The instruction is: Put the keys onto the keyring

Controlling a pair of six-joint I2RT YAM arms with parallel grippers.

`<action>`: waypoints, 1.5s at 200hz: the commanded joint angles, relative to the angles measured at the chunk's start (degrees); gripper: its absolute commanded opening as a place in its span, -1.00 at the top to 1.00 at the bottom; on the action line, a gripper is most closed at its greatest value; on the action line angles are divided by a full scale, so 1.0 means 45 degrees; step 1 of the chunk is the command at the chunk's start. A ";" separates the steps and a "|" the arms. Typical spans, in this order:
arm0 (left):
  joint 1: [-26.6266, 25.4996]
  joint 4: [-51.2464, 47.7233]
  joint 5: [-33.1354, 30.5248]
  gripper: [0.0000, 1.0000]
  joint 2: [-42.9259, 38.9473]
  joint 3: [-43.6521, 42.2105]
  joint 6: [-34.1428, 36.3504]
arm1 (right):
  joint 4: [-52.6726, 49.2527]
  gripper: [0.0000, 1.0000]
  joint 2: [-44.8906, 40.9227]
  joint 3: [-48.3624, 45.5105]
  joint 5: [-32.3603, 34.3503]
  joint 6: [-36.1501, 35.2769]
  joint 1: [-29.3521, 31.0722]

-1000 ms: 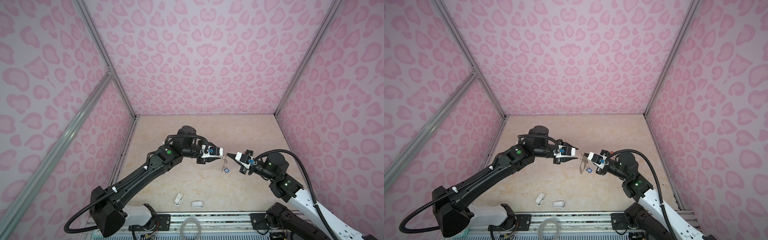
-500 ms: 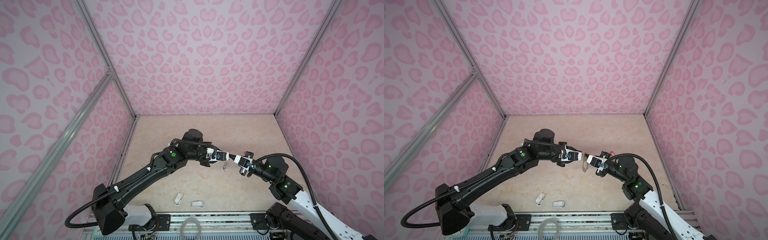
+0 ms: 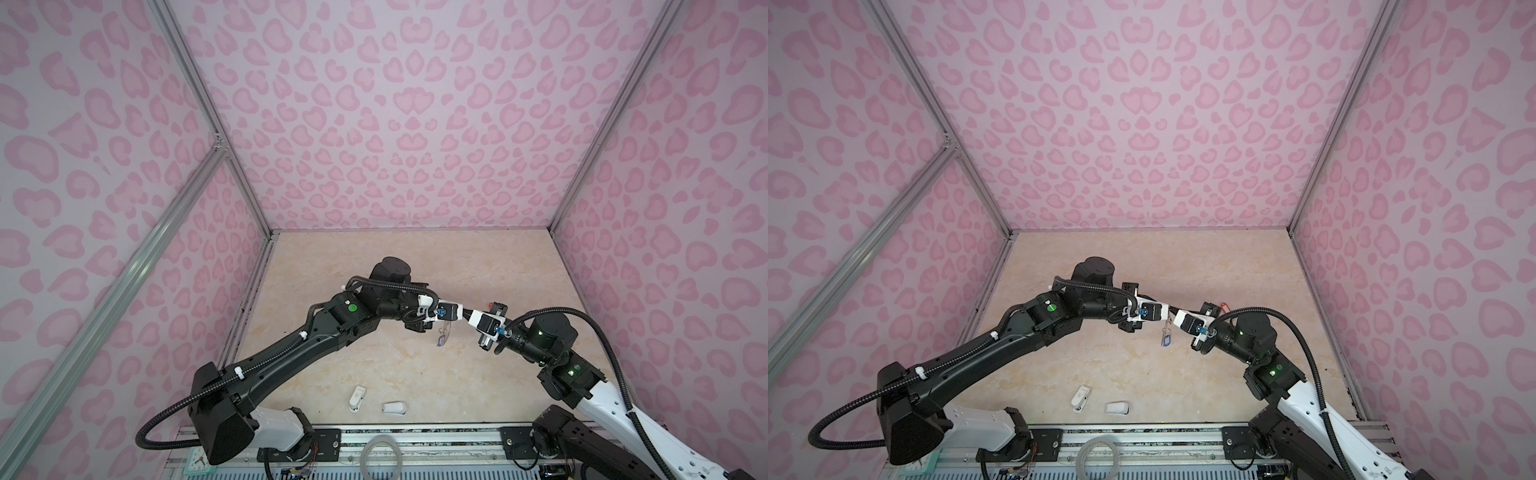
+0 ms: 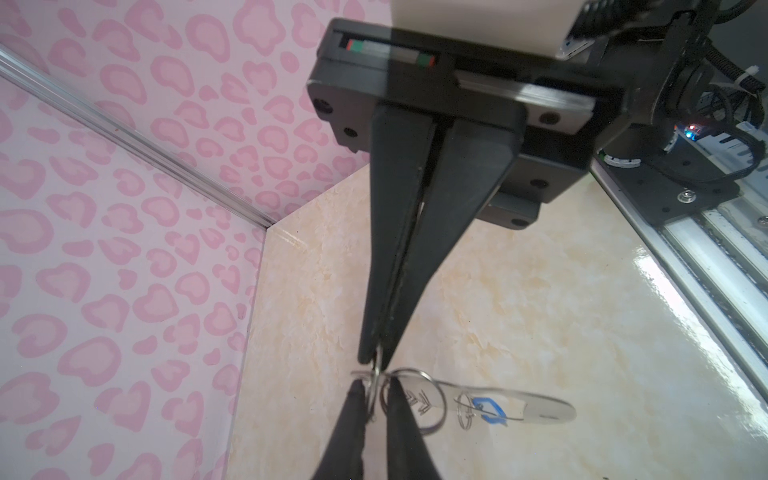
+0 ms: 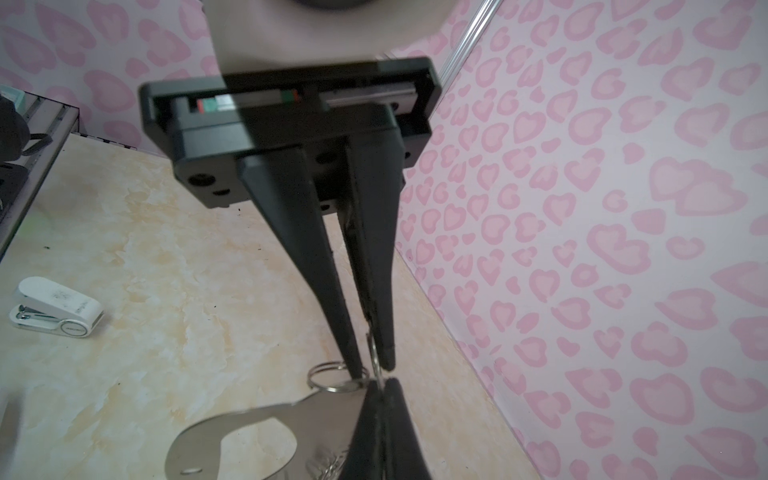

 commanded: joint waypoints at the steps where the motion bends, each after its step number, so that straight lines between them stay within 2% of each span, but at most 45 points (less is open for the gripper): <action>1: -0.0042 0.0548 -0.0045 0.91 0.0063 0.0091 -0.0024 | 0.0370 1.00 0.0002 -0.0043 -0.0122 0.0145 0.0013; 23: -0.0060 0.0903 -0.0183 0.94 0.0051 -0.0031 -0.0144 | 0.0059 0.97 0.0048 0.0052 -0.0017 0.0189 0.0010; 31: -0.0061 0.1246 -0.0293 0.93 -0.0004 -0.0207 -0.0188 | -0.0204 0.85 0.0014 0.0110 0.0088 0.0145 0.0015; 48: -0.0070 0.2066 -0.0678 0.94 -0.0190 -0.0688 -0.0139 | -0.0795 0.47 -0.0193 0.0090 0.0706 0.0089 0.0008; 79: -0.0061 0.3185 -0.0987 0.94 -0.0592 -0.1433 0.0274 | -0.1265 0.24 -0.0890 -0.0332 0.1694 0.0378 -0.0237; 115: -0.0061 0.4344 -0.1183 0.94 -0.1056 -0.2270 0.0799 | -0.1256 0.20 -0.1658 -0.0837 0.1870 0.0996 -0.0620; 154: -0.0090 0.4901 -0.1113 0.94 -0.1382 -0.3026 0.2070 | -0.1289 0.22 -0.2096 -0.1049 0.1914 0.1247 -0.0690; 210: -0.0371 0.4999 -0.1822 0.94 -0.1376 -0.3416 0.3675 | -0.1434 0.25 -0.2378 -0.1202 0.2001 0.1551 -0.0674; 256: -0.0393 0.4921 -0.1935 0.94 -0.1375 -0.3479 0.3568 | -0.1738 0.25 -0.2444 -0.1236 0.2948 0.2512 -0.0715; 300: -0.0356 0.4730 -0.1358 0.94 -0.1438 -0.3411 0.2807 | -0.1721 0.26 -0.2438 -0.1198 0.2505 0.2952 -0.0736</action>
